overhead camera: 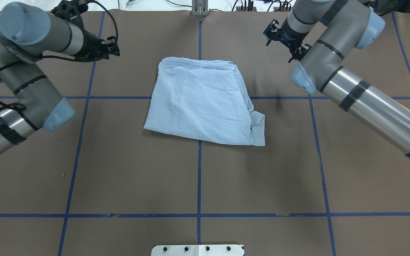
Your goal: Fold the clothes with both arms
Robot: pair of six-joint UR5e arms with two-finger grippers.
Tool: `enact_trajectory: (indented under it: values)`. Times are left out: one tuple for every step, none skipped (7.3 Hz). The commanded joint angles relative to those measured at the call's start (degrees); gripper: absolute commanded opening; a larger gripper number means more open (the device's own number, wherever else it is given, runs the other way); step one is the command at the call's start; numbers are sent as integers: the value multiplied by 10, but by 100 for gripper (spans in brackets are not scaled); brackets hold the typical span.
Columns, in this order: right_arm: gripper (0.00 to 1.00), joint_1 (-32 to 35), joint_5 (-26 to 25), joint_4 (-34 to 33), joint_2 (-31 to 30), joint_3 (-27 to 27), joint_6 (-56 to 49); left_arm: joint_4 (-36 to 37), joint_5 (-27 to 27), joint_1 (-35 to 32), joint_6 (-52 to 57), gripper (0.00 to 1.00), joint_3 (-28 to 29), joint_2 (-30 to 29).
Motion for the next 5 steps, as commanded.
enact_trajectory:
  values:
    - [100,66,39,-24,-103,75,-210,146,-50,-46,178,100,-148,85]
    - [100,94,60,-27,-177,134,-306,167,-90,-89,256,100,-185,132]
    - [100,129,81,-27,-246,179,-399,161,-137,-134,350,100,-186,173]
    - [100,165,92,-27,-307,206,-486,160,-154,-176,427,100,-185,208]
    - [100,202,101,-27,-349,213,-583,159,-155,-211,473,100,-179,232]
